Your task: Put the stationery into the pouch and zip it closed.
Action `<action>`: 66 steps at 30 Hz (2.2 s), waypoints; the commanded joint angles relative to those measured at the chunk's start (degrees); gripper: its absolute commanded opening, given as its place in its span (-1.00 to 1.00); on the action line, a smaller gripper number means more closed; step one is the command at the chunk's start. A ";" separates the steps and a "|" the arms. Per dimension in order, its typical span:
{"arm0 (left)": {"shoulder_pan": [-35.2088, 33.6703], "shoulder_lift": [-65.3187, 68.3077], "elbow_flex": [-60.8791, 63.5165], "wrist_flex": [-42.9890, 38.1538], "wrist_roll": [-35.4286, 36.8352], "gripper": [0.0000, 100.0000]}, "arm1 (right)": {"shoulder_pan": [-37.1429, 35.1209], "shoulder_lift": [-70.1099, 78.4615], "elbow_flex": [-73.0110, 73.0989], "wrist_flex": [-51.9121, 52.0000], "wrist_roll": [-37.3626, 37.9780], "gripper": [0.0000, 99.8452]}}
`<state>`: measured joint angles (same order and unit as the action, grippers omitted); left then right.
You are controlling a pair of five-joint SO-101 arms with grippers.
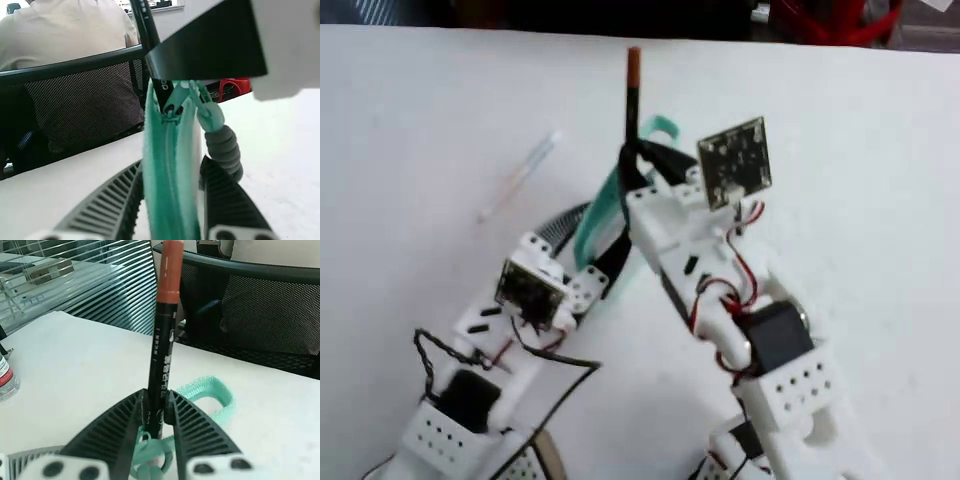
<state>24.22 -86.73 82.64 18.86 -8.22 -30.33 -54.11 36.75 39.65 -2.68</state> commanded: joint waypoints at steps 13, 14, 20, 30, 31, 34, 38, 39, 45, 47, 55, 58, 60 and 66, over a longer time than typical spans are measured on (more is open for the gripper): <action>-0.31 -0.13 -0.26 -1.41 0.00 -0.65 | 2.59 -1.98 -12.92 7.16 0.18 -0.54; -0.31 -0.13 -0.26 -1.41 0.00 -0.65 | 3.21 -1.98 -13.98 6.90 0.18 -0.56; -0.31 -0.13 -0.26 -1.23 0.00 -0.65 | 5.49 6.02 -16.70 3.74 0.26 -0.70; -0.31 -0.13 0.53 -1.58 -0.18 -0.65 | 13.23 29.49 -34.73 20.62 0.26 -0.57; -0.31 -0.13 0.44 -1.58 -0.26 -0.65 | 13.14 30.99 -36.75 23.52 0.26 -0.56; -0.31 -0.13 0.35 -1.58 -0.35 -0.65 | 11.30 33.98 -42.90 30.20 1.32 -0.56; -0.31 -0.13 0.44 -1.58 -0.35 -0.65 | 8.22 35.47 -46.95 33.89 6.24 -0.56; -0.31 -0.13 0.44 -1.58 -0.35 -0.65 | 7.78 35.82 -47.12 34.24 6.68 -0.56; -0.31 -0.13 0.53 -1.58 -0.35 -0.65 | 8.13 36.26 -47.74 37.41 7.03 -0.56; -0.31 -0.13 0.53 -1.58 -0.35 -0.65 | 7.78 35.21 -48.70 38.55 7.03 -0.56; -0.31 -0.13 0.53 -1.58 -0.35 -0.65 | 7.87 34.15 -50.64 39.96 7.12 -0.56; -0.31 -0.13 0.53 -1.58 -0.35 -0.65 | 8.22 34.51 -50.81 40.04 7.12 -0.56; -0.31 -0.13 0.53 -1.58 -0.35 -0.65 | 9.01 33.71 -50.90 40.22 7.12 -0.56; -0.31 -0.13 0.53 -1.58 -0.35 -0.65 | 10.15 30.29 -52.31 39.87 7.12 -0.56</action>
<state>24.40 -86.73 83.52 18.59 -8.22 -20.84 -21.67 -13.01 79.56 3.74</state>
